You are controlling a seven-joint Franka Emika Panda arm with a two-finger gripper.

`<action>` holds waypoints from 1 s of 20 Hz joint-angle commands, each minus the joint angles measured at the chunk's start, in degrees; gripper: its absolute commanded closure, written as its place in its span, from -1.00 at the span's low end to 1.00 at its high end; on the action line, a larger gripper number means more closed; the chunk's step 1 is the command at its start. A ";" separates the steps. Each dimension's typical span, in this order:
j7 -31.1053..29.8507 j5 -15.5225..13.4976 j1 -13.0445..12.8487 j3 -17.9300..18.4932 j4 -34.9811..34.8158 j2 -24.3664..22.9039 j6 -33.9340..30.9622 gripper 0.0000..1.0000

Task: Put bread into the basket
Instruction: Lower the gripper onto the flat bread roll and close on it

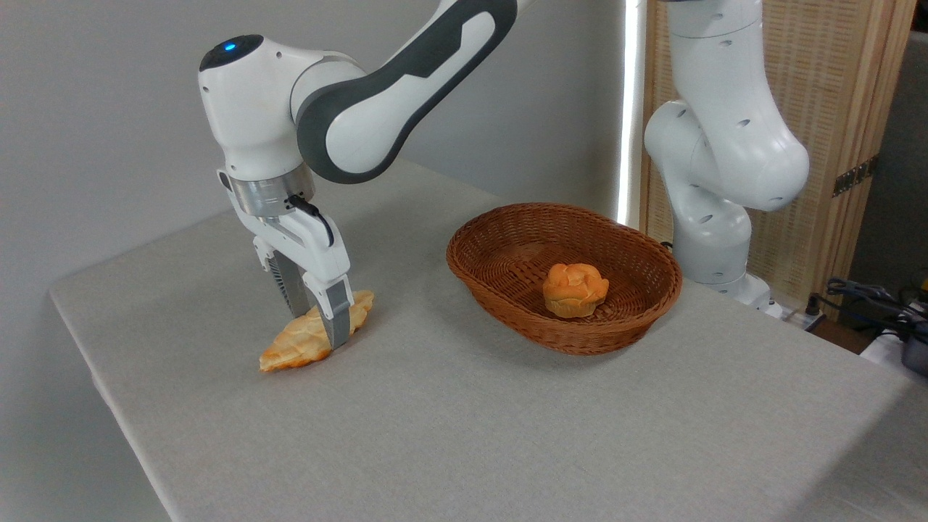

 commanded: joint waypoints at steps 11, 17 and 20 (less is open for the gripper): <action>-0.14 1.40 -1.01 0.18 0.59 0.46 -0.90 0.15; -0.06 1.49 -1.10 0.18 0.59 0.20 -2.22 0.13; -0.06 1.40 -1.10 0.18 0.68 0.20 -2.22 0.13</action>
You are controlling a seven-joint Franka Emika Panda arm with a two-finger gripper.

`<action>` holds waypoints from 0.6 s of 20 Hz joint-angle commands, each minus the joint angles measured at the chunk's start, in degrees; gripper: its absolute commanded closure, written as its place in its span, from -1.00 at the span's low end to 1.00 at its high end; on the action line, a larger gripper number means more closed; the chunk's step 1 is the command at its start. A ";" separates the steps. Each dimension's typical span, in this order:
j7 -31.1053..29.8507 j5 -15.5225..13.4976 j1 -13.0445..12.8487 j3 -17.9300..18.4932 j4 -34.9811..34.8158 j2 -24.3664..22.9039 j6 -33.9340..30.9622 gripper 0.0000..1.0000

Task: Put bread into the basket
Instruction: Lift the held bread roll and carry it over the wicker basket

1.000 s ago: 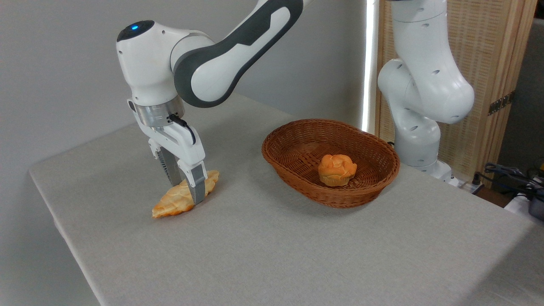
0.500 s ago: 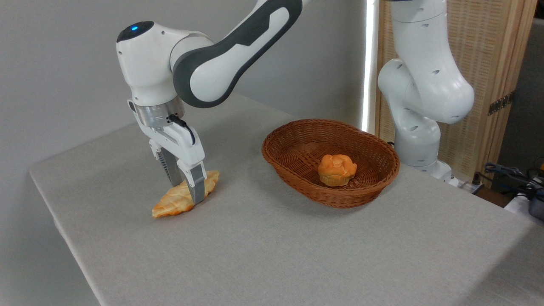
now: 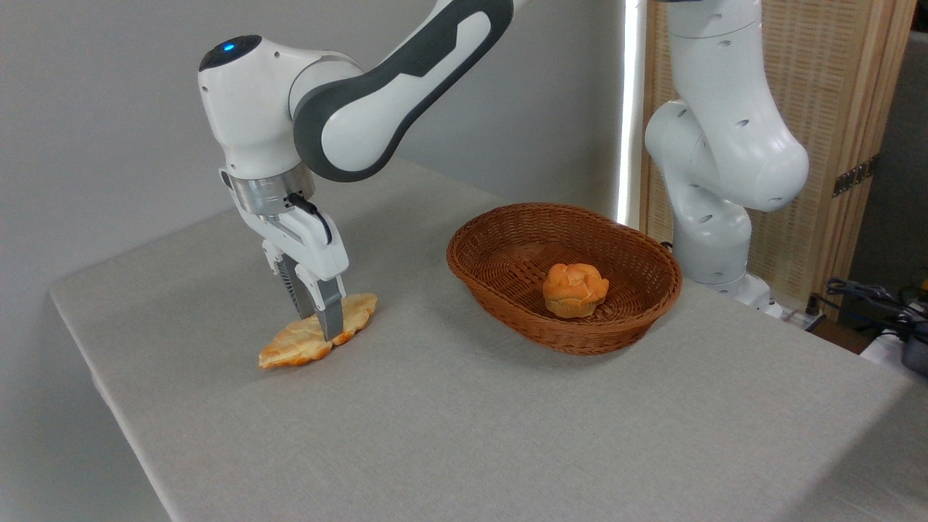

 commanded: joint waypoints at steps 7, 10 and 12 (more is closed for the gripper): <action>0.64 0.95 0.20 1.04 2.13 -5.89 -10.26 0.04; 1.08 0.95 0.38 1.83 1.96 -9.32 -13.86 0.01; 3.00 0.95 0.38 2.71 1.26 -12.74 -17.54 -0.10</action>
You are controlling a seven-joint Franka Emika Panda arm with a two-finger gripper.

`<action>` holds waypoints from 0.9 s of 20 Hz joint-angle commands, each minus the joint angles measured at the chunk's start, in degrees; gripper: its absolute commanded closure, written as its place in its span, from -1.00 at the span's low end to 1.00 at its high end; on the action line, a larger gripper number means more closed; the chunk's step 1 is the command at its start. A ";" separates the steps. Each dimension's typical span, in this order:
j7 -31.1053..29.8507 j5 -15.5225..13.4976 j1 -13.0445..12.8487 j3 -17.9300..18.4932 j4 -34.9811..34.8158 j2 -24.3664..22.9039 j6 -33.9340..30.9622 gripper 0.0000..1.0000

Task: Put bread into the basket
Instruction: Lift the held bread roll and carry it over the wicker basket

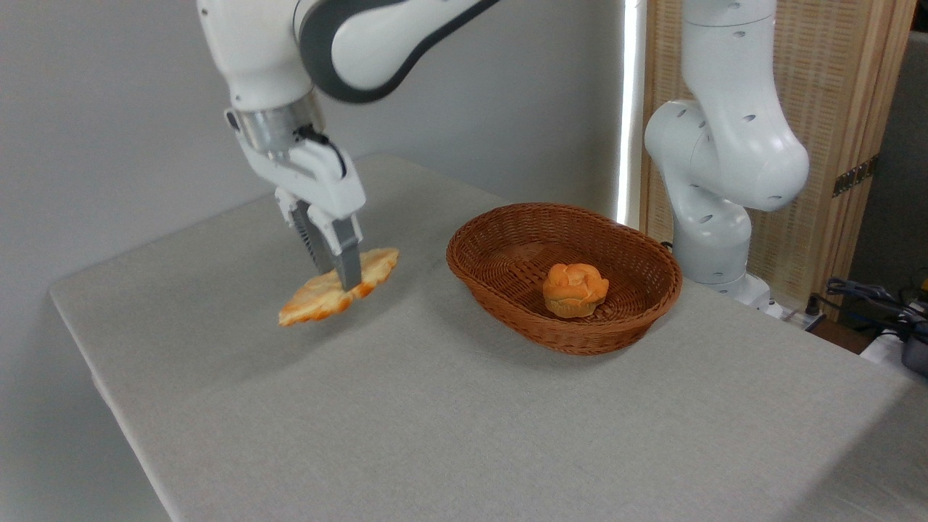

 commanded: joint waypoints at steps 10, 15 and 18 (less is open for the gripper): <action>14.66 0.81 -0.16 3.30 -18.84 -22.41 -15.93 -1.00; 15.90 0.72 -0.60 3.21 -21.76 -23.47 -20.68 -1.00; 15.98 0.63 -0.60 3.21 -21.94 -23.21 -20.68 -1.00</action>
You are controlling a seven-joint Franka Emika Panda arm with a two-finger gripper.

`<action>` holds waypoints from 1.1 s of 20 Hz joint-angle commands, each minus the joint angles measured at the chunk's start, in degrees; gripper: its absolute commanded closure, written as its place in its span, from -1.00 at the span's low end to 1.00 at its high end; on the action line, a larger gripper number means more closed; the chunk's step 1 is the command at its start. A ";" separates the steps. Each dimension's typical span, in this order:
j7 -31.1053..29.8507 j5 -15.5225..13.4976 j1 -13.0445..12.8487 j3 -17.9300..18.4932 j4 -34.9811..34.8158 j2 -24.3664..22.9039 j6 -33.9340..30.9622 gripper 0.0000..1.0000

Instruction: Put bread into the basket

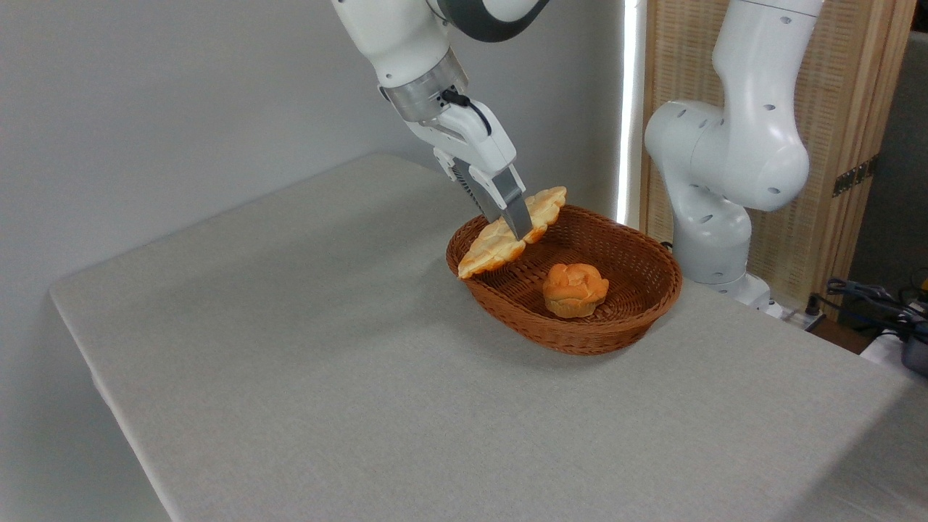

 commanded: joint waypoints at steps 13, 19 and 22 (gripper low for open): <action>1.20 -0.01 -0.45 0.71 1.83 0.16 3.65 -1.00; 1.11 -0.19 -0.18 5.18 6.83 2.61 17.10 -1.00; 1.02 -1.50 -0.18 7.56 13.85 6.91 17.73 -1.00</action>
